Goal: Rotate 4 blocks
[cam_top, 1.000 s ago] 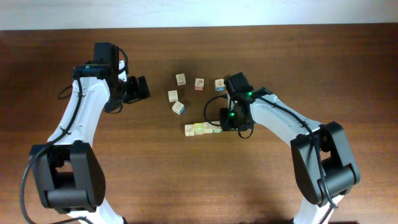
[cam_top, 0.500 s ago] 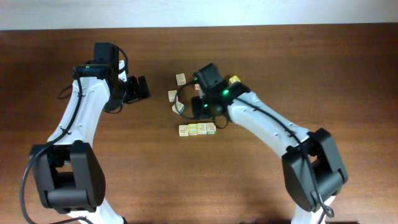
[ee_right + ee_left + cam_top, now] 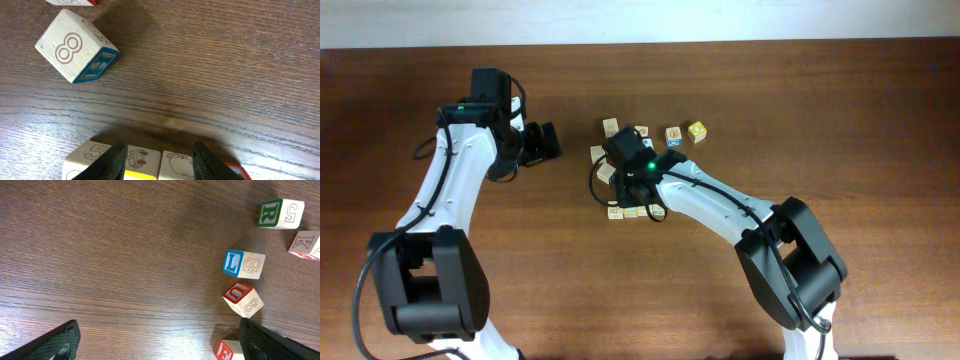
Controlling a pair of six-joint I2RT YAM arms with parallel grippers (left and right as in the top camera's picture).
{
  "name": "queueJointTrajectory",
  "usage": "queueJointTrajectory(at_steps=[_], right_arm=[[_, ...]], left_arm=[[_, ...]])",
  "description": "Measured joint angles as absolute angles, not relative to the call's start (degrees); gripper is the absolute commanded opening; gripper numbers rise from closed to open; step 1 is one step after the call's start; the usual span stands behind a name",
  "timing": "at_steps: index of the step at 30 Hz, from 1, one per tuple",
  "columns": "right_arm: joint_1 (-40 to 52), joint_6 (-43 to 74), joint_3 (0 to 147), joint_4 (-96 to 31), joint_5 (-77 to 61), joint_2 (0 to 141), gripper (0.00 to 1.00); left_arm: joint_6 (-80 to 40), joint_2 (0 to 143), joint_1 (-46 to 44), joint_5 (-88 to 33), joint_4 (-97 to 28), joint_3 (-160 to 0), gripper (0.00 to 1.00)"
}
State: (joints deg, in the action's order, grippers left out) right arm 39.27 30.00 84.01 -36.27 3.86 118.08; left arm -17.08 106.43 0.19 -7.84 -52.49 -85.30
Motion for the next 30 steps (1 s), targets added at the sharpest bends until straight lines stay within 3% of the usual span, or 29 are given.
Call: queueJointTrajectory(at_steps=[22,26,30], right_arm=[[39.27,27.92,84.42,-37.41,3.4,118.15,0.44],[36.82,25.04,99.77,-55.0,2.76,116.53,0.43],[22.41,16.12,108.33,-71.37,-9.21,110.17,0.38]], left_arm=[[-17.08,106.43,0.19,-7.86,-52.49,-85.3,0.99],[-17.08,106.43,0.19,-7.84,-52.42,-85.3,0.99],[-17.1,106.43,0.19,-7.9,-51.68,-85.3,0.99]])
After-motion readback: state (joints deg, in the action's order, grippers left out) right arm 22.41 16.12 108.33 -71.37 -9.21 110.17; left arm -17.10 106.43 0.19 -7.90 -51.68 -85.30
